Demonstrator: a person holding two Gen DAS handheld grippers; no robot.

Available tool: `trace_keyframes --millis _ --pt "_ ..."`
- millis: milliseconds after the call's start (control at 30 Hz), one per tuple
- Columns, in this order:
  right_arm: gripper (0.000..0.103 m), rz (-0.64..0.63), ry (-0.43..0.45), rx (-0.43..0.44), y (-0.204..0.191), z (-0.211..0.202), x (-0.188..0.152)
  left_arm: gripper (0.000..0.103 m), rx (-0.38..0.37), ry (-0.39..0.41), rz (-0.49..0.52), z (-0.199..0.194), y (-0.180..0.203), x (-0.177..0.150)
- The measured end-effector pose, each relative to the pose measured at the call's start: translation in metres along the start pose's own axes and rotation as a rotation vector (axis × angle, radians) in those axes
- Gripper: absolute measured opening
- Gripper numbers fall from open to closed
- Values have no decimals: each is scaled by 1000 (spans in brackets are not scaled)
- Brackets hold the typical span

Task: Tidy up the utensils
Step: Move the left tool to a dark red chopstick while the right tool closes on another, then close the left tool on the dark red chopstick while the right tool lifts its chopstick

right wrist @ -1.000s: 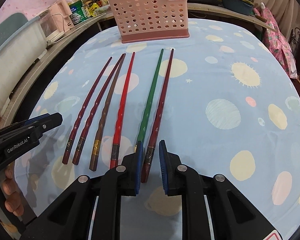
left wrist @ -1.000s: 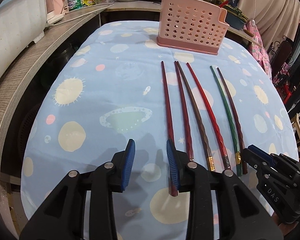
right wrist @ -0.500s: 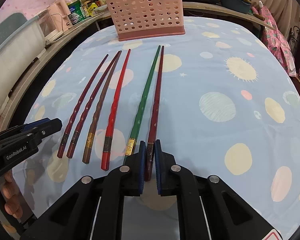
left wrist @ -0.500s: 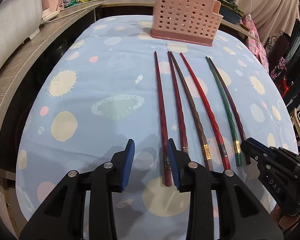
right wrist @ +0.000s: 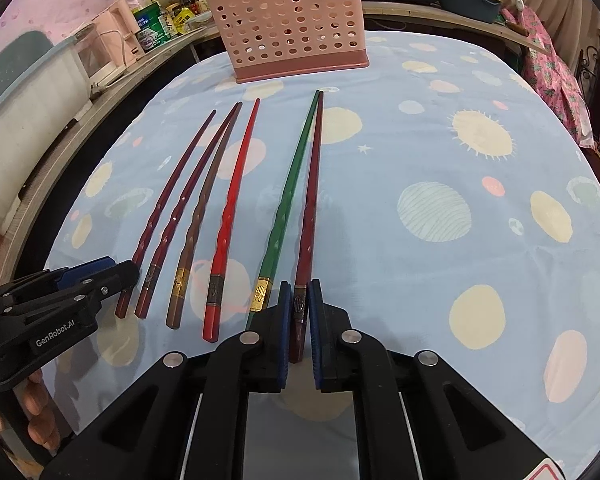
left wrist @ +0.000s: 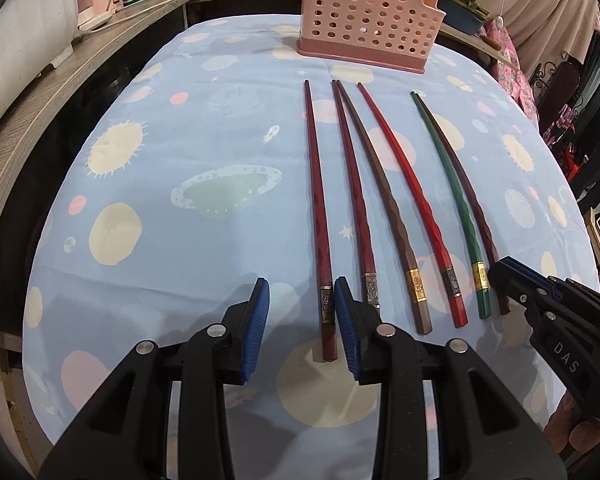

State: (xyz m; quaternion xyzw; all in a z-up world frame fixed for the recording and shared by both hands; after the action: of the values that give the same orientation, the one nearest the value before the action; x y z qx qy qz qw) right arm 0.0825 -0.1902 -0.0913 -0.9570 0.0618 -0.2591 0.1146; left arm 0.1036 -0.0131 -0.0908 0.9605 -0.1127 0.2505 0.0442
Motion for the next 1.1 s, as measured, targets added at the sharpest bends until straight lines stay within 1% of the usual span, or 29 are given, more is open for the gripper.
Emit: trace_keyframes --millis 233,267,367,400,433,667,800,1000,1100 --pt "8 -2 1 -1 0 0 0 32 6 -3 13 1 1 0" --pt "8 -2 1 -1 0 0 1 30 7 -3 16 1 1 0" --pt "8 -3 0 0 0 1 0 17 6 -5 23 1 2 0" --pt "8 -4 0 -1 0 0 0 11 -1 -5 22 1 2 -1" --pt "8 -7 0 -2 0 0 0 8 -8 -7 19 1 2 0" --pt "8 -3 -3 -5 1 0 1 7 -29 -16 19 0 3 1" --pt "7 14 2 -2 6 -5 3 7 -29 -3 17 -6 3 4" --pt "7 29 50 3 11 -22 18 7 -35 29 0 -22 -1 16" --pt "7 34 91 13 11 -37 32 7 -37 59 -8 -35 -4 27"
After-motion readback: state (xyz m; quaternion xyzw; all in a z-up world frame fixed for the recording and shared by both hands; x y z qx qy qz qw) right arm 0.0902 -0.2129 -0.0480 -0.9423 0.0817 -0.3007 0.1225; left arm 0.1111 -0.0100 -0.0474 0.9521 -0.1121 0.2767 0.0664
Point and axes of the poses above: each gripper's, at about its wrist camera, not at the fingertips, and z roughly the way its jaws point, y to its right, x to its top, the point moved 6 cm from there along z, roughly the way its jaws point, and after that the axes turned 8 degrees about z, right-handed, at the moved point
